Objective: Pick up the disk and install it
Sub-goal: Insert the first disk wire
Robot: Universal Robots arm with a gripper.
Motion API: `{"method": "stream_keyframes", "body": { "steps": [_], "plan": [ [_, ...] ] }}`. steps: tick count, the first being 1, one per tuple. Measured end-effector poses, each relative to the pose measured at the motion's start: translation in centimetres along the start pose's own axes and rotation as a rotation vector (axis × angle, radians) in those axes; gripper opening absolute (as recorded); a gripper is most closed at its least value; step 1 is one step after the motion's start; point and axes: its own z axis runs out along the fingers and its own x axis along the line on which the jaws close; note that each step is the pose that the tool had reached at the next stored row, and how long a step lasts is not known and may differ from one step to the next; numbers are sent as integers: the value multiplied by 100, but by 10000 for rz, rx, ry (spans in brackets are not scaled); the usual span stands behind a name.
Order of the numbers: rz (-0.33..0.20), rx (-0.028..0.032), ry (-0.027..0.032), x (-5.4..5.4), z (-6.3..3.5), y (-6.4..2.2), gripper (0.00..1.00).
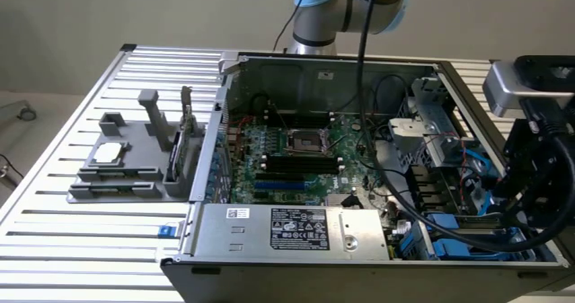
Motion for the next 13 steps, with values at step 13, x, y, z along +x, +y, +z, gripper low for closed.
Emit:
{"method": "stream_keyframes", "body": {
  "steps": [13],
  "plan": [
    [2349, 83, 168, 2, 62, 5, 42]
  ]
}}
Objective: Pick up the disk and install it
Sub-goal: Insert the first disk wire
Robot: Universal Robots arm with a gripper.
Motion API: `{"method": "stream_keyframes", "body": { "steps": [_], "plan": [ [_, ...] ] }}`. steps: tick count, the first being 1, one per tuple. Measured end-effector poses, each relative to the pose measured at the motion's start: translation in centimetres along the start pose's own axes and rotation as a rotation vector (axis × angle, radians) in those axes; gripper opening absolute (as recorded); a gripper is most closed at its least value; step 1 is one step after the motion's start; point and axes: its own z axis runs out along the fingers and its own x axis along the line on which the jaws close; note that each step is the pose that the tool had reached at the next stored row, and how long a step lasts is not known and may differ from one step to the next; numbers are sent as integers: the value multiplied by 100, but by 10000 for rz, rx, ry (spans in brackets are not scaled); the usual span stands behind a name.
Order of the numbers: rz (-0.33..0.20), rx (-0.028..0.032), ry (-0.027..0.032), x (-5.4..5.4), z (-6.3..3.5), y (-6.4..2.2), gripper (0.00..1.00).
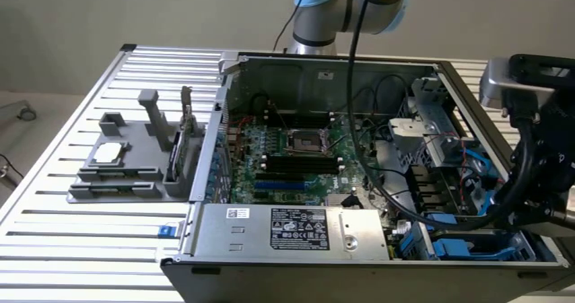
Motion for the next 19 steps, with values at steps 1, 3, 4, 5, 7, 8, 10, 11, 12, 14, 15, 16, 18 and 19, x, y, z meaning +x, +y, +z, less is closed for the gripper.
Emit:
{"method": "stream_keyframes", "body": {
  "steps": [1, 3, 4, 5, 7, 8, 10, 11, 12, 14, 15, 16, 18, 19],
  "plan": [
    [180, 6, 12, 0, 4, 0, 42],
    [527, 8, 41, 1, 6, 1, 42],
    [645, -17, 67, 2, 5, 0, 42],
    [731, -64, 100, 1, 5, 1, 42],
    [876, -183, 176, 0, 5, 1, 42],
    [937, -252, 219, 0, 5, 0, 42],
    [1041, -401, 312, 1, 5, 0, 42],
    [1080, -484, 361, 0, 4, 0, 42],
    [1114, -574, 414, 0, 3, 0, 42],
    [1193, -765, 527, 0, 3, 0, 42],
    [1253, -860, 584, 0, 3, 0, 42],
    [1320, -947, 637, 0, 3, 0, 42],
    [1477, -1079, 719, 0, 2, 0, 42],
    [1574, -1121, 742, 0, 2, 0, 42]
  ]
}}
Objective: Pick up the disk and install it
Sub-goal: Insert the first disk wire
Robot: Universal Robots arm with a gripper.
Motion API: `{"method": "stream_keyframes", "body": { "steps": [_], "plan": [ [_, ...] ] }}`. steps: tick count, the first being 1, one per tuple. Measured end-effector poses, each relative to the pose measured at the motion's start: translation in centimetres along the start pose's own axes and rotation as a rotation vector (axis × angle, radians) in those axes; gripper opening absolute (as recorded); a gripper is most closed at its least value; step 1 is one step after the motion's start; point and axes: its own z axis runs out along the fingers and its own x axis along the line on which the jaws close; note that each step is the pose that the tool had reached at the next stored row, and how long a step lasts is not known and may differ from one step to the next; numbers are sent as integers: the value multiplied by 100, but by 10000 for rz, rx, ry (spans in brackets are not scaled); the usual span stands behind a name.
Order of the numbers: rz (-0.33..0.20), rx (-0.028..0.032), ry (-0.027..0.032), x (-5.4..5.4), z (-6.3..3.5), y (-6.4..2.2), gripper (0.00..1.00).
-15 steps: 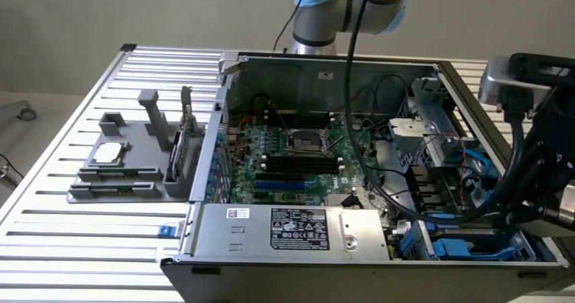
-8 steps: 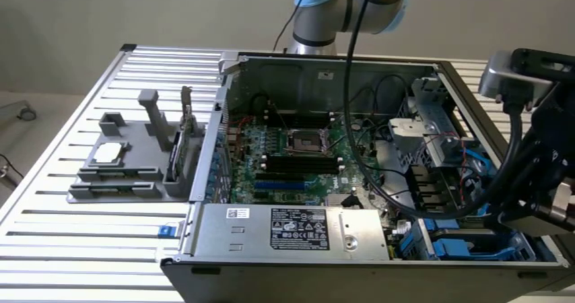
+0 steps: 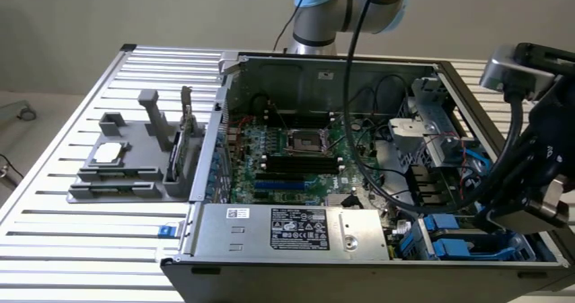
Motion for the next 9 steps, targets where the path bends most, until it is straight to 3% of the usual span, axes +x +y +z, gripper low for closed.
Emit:
{"method": "stream_keyframes", "body": {
  "steps": [4, 9],
  "plan": [
    [418, -146, 65, 0, 1, 0, 42],
    [1035, -247, 90, 0, 1, 0, 42]
  ]
}}
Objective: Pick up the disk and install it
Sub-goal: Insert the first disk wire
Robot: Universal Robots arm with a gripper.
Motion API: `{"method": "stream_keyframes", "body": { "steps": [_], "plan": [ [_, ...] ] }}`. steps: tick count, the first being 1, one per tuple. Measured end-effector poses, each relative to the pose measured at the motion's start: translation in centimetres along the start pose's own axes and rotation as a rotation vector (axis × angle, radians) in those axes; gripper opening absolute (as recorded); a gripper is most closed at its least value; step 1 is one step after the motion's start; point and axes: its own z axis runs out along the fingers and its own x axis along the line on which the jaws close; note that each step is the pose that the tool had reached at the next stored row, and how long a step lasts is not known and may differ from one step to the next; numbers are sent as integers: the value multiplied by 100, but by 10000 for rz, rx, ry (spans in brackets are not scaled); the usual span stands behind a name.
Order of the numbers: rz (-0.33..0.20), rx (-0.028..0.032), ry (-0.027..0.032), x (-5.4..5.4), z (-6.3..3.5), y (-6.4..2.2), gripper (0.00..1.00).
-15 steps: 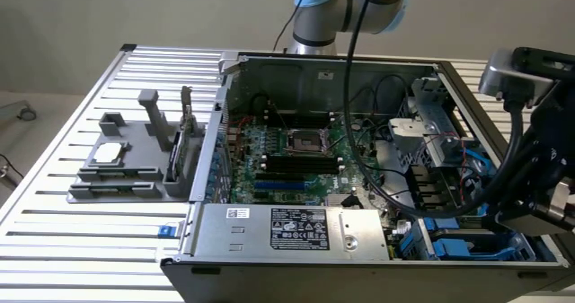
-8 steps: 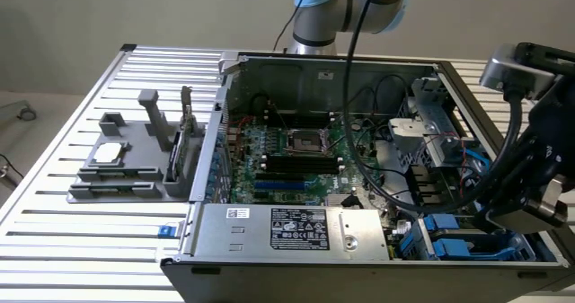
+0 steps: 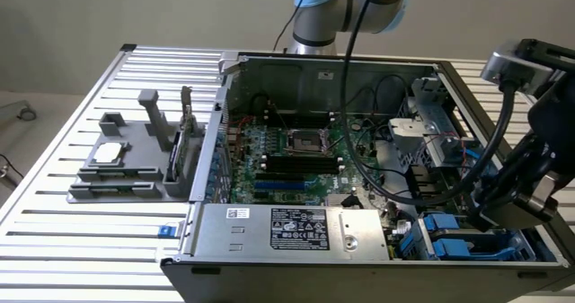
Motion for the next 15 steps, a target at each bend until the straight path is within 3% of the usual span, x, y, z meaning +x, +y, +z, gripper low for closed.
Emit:
{"method": "stream_keyframes", "body": {
  "steps": [6, 7, 15],
  "plan": [
    [762, -107, 12, -1, 0, -1, 42],
    [824, -187, 74, -1, 1, -1, 42],
    [1063, -1191, 823, -1, 0, 3, 42]
  ]
}}
